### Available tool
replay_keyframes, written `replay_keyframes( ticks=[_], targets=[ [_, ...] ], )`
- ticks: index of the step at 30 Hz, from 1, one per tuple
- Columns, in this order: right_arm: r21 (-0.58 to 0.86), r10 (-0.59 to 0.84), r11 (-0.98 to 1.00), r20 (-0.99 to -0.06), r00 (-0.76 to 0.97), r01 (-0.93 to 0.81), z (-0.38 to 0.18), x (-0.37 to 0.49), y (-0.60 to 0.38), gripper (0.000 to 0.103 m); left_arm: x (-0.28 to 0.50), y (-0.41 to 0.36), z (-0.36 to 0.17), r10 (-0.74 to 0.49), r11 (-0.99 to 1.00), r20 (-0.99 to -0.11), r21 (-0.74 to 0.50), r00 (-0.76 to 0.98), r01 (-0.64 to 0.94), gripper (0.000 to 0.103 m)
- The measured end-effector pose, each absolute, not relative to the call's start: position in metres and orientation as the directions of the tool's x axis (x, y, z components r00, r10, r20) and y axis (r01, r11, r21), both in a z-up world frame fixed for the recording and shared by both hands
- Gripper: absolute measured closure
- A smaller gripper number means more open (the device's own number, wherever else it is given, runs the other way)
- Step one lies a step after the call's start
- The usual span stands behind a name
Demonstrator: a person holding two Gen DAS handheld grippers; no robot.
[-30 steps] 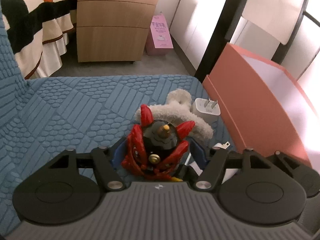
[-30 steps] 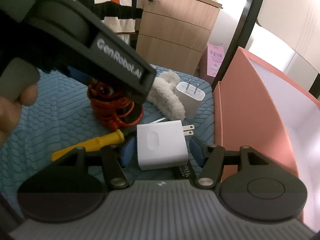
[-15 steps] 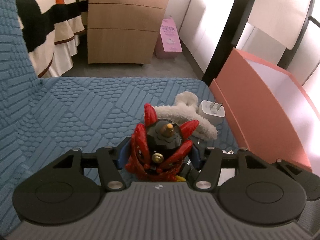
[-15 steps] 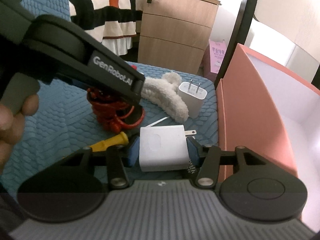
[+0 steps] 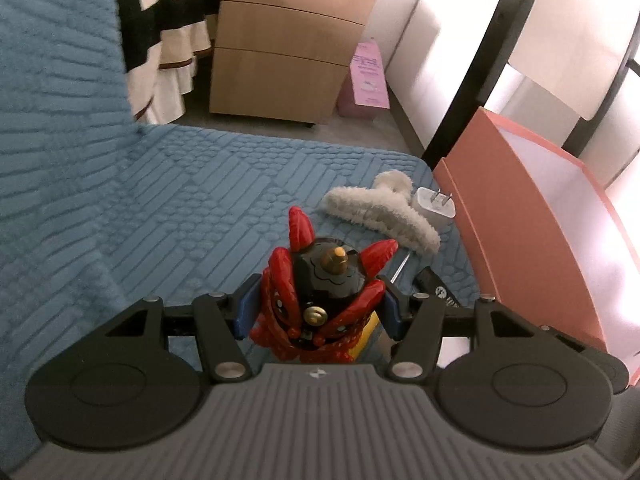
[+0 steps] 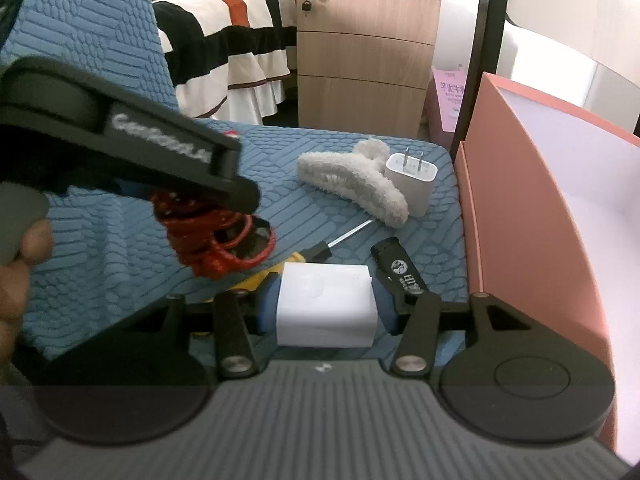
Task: Organize rigid objects
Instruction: 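Close the left tool on the red figurine while the right tool grips the white charger, then carry the figurine and charger in both tools over the pink box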
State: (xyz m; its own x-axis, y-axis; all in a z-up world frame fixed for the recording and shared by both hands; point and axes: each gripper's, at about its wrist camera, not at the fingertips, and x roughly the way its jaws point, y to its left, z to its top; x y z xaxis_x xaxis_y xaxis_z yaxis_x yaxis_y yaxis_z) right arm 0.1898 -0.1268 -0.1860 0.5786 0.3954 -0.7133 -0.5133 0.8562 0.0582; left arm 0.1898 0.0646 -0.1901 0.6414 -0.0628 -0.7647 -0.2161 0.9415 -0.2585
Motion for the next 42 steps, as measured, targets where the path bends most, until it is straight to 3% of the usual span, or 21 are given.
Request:
replay_keyframes(
  ticks=[20,37,42],
  targets=[
    [0.209,0.492,0.828,-0.716,0.495,-0.520,-0.154,0.166,-0.155,0.050,0.129,0.071,-0.172,-0.023,0.894,-0.762,-0.306,0.647,-0.329,0.038],
    [0.311,0.546,0.825,-0.658,0.519,-0.473,-0.097,0.182,-0.190,0.050,0.141,0.057,-0.119,-0.040,0.907,-0.724,-0.315,0.689,-0.279,0.038],
    [0.283,0.529,0.838,-0.636,0.562,-0.467,-0.075,0.192,-0.206,0.050,0.152,0.045,-0.099,-0.064,0.914,-0.706,-0.326,0.706,-0.243,0.038]
  ],
)
